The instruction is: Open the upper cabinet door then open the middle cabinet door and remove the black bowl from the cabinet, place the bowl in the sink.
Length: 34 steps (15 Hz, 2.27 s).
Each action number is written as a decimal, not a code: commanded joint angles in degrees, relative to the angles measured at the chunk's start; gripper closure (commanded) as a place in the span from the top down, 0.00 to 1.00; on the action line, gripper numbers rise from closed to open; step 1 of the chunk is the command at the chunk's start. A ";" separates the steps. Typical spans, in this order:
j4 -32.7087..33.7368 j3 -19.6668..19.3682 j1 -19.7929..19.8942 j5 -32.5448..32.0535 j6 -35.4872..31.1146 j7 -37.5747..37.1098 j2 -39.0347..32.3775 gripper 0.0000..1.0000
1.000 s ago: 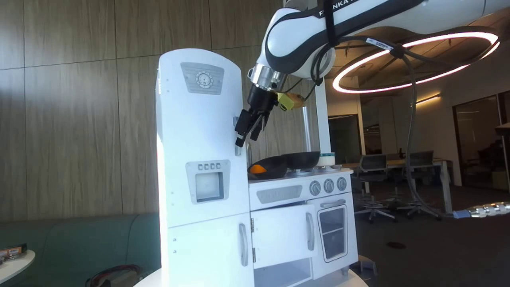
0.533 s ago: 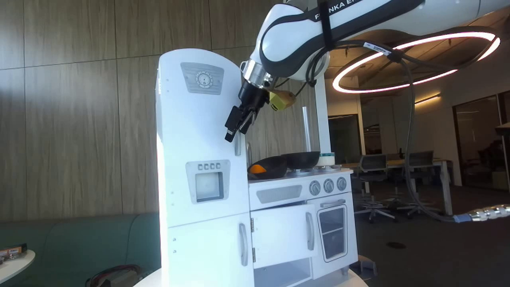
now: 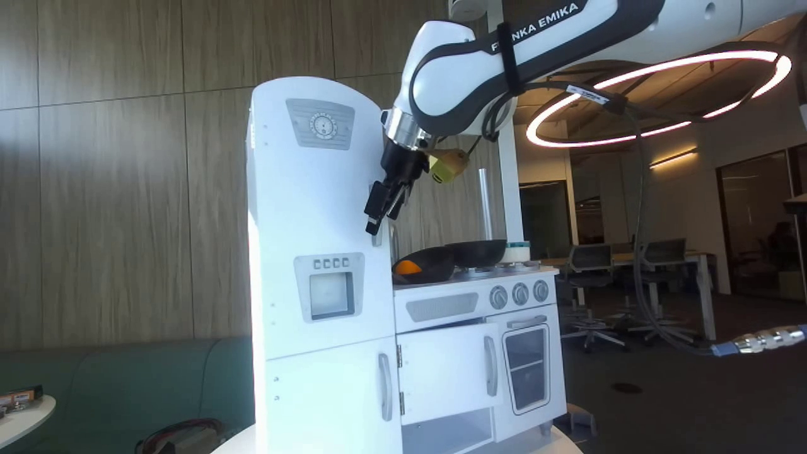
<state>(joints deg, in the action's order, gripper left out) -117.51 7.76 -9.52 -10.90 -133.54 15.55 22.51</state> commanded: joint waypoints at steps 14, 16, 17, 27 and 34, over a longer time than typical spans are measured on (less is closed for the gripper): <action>-0.32 -1.72 -3.49 6.79 8.50 5.16 4.15 1.00; 0.05 -1.44 -2.68 6.34 14.75 3.73 5.62 1.00; 0.78 -1.32 -2.15 5.97 19.35 2.71 6.24 1.00; 4.15 -2.59 8.36 -6.01 16.41 -13.47 3.51 1.00; 3.76 0.00 12.61 -12.99 -5.28 -27.84 -2.06 1.00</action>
<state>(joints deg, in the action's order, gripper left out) -114.81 5.88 1.70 -21.25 -132.78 -7.07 22.01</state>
